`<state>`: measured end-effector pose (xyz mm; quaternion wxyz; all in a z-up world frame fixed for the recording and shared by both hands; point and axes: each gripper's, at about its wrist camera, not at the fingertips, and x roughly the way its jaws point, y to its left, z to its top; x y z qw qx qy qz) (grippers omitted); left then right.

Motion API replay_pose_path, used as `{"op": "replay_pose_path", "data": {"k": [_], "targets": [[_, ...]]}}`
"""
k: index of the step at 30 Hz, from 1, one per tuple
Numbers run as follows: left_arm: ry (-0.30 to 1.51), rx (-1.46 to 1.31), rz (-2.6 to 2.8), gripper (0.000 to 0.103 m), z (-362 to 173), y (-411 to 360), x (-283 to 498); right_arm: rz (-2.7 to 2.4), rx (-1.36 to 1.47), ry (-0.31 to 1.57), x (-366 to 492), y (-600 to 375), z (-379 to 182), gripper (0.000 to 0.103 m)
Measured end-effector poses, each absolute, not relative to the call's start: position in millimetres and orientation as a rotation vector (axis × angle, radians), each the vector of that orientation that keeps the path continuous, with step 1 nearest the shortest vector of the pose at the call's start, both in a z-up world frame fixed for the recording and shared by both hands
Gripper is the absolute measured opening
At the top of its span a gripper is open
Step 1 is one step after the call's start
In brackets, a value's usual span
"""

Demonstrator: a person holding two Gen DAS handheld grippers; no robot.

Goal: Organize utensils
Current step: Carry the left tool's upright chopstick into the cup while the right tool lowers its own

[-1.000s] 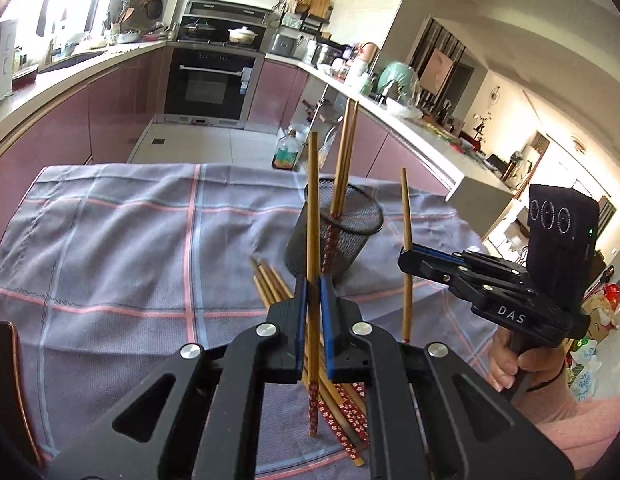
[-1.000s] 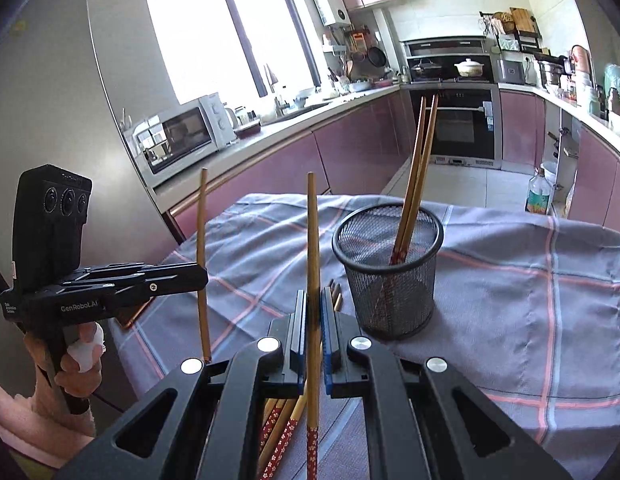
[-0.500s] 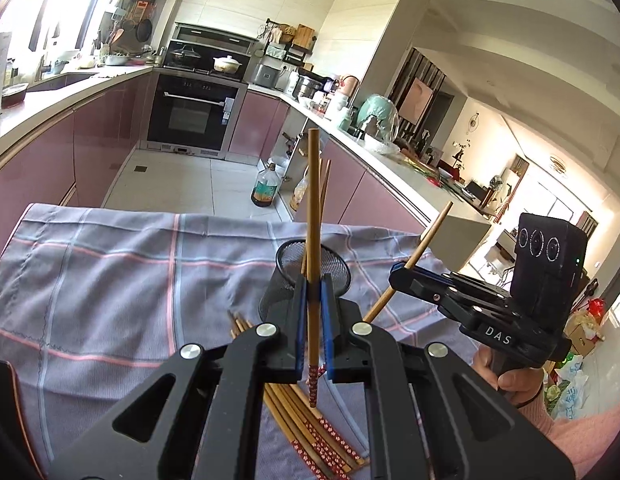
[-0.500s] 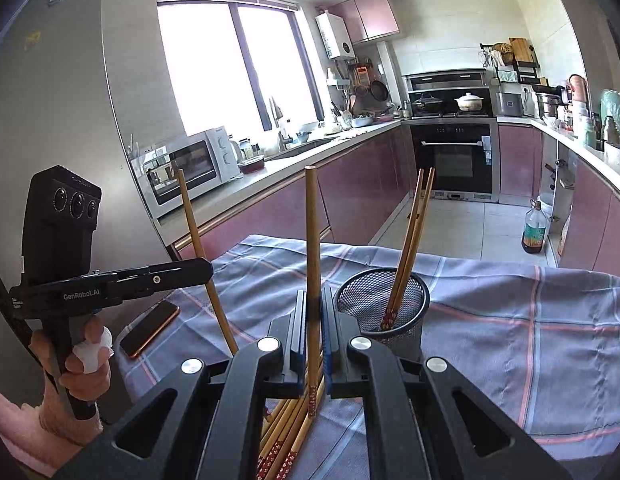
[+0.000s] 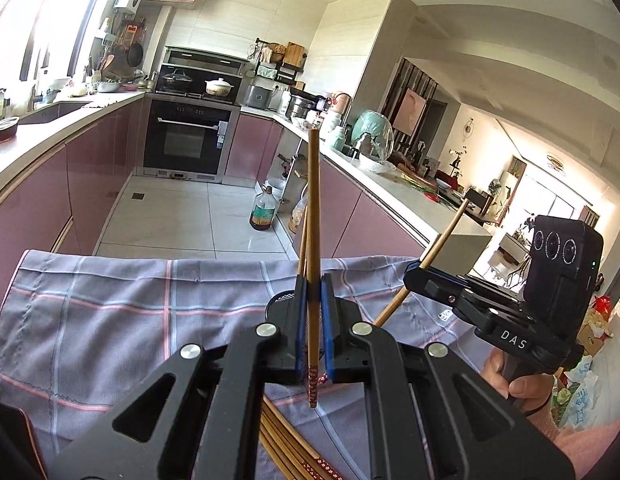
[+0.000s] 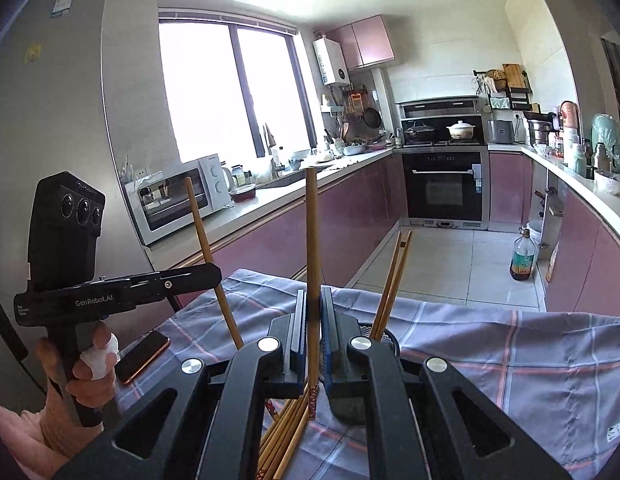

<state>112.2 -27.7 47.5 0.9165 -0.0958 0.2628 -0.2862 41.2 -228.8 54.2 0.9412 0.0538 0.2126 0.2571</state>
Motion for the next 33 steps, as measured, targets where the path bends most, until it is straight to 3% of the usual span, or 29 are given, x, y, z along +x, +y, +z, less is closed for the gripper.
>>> {"op": "replay_pose_path", "data": {"k": [15, 33], "targets": [[0.477, -0.182, -0.56, 0.007, 81.9, -41.7, 142.6, 0.467, 0.117, 0.374, 63.7, -238.3, 72.7, 0.005], [0.555, -0.14, -0.528, 0.007, 64.9, -62.7, 175.5, 0.43, 0.105, 0.415, 95.7, -228.1, 60.4, 0.005]]}}
